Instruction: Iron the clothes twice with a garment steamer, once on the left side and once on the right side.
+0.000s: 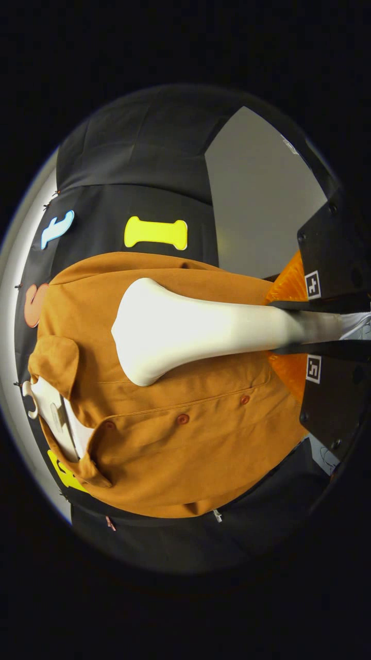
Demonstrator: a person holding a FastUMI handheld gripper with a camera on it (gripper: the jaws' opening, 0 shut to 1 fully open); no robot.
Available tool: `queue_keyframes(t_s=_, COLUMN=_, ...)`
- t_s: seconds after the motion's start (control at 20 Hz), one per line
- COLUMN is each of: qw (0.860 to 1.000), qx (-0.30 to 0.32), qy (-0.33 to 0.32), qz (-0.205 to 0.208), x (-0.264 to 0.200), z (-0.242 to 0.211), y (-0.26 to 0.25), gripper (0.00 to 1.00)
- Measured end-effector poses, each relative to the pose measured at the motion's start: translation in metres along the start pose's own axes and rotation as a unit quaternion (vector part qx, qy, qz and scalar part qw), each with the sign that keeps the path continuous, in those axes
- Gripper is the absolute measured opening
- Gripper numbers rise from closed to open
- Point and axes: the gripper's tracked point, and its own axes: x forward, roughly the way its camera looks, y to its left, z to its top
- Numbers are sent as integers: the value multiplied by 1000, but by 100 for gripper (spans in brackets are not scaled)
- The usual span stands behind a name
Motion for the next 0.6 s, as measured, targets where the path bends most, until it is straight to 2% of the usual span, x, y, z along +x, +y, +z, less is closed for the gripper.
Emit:
queue_keyframes(t_s=0.35, qw=999, qx=2, qy=38, qz=-13, x=11, z=-54, y=1, gripper=24)
queue_keyframes(t_s=0.6, qw=995, qx=15, qy=102, qz=-3, x=16, z=-111, y=9, gripper=24)
